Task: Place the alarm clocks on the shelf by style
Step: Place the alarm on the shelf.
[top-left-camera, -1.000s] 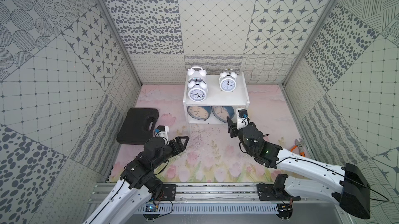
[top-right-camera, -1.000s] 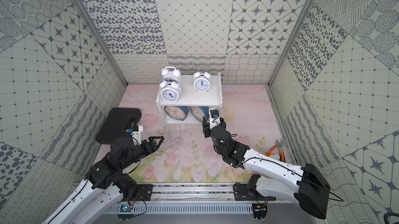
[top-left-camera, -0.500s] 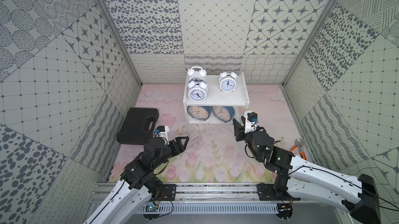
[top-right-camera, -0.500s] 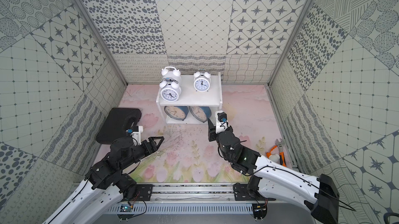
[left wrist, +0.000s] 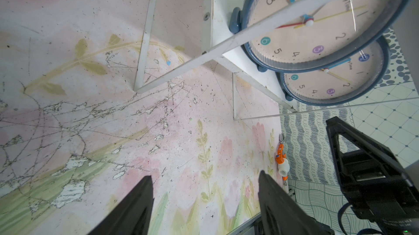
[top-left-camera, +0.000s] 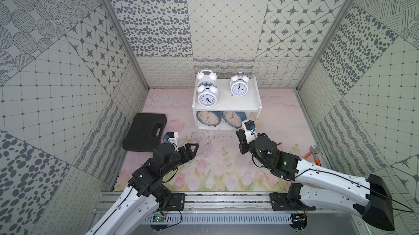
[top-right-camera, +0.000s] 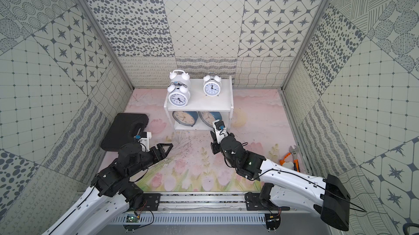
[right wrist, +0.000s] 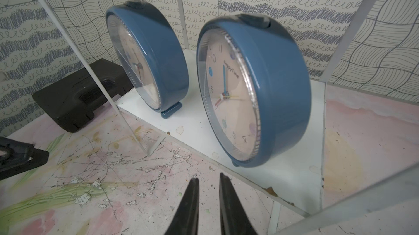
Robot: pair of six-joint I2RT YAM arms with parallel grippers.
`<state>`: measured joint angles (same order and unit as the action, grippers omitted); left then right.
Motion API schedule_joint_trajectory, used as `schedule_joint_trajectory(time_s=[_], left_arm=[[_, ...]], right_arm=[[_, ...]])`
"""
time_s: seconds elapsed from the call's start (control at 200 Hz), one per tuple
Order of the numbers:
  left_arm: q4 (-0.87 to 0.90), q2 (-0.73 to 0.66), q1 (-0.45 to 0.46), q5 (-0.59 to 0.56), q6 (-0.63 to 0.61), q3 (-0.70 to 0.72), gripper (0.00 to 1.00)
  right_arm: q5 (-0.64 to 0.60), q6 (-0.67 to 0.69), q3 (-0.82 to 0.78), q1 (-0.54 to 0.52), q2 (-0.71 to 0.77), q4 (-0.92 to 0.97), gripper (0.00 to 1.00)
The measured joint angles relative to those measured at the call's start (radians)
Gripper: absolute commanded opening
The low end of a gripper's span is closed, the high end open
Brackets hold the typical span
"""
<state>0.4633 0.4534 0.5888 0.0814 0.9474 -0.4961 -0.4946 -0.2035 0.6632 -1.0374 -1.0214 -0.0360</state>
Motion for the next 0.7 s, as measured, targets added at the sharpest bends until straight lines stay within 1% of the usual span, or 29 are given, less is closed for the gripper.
schedule_joint_trajectory(time_s=[0.2, 0.46, 0.7], left_arm=[[0.002, -0.001, 0.000, -0.001, -0.005, -0.003, 0.76], [0.006, -0.002, 0.000, -0.001, -0.008, -0.008, 0.76], [0.023, -0.006, 0.000, -0.001, -0.013, -0.008, 0.76]], right_arm=[[-0.051, 0.009, 0.029, 0.014, -0.046, -0.037, 0.24], [-0.139, 0.013, 0.029, 0.036, -0.048, -0.072, 0.24], [-0.170, 0.009, 0.029, 0.064, -0.048, -0.073, 0.27]])
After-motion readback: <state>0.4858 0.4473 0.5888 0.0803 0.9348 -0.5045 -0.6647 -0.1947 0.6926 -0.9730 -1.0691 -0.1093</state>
